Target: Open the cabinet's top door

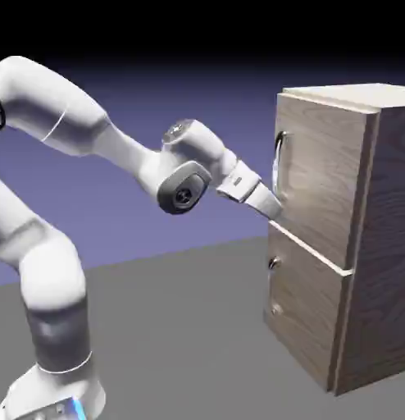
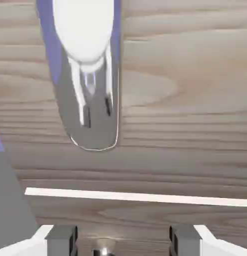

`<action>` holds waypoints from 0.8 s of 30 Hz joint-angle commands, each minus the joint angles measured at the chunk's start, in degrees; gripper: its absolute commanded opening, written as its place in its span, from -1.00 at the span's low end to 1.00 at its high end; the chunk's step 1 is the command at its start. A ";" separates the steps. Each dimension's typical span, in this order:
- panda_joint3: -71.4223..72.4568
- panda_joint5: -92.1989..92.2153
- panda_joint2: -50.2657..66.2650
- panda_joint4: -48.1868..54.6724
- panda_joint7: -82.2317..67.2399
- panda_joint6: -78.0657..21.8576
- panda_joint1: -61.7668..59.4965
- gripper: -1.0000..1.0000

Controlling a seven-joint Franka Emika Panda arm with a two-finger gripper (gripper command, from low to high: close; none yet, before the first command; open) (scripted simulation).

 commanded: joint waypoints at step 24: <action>26.91 59.82 -23.04 1.35 -30.25 -12.81 -25.24 0.00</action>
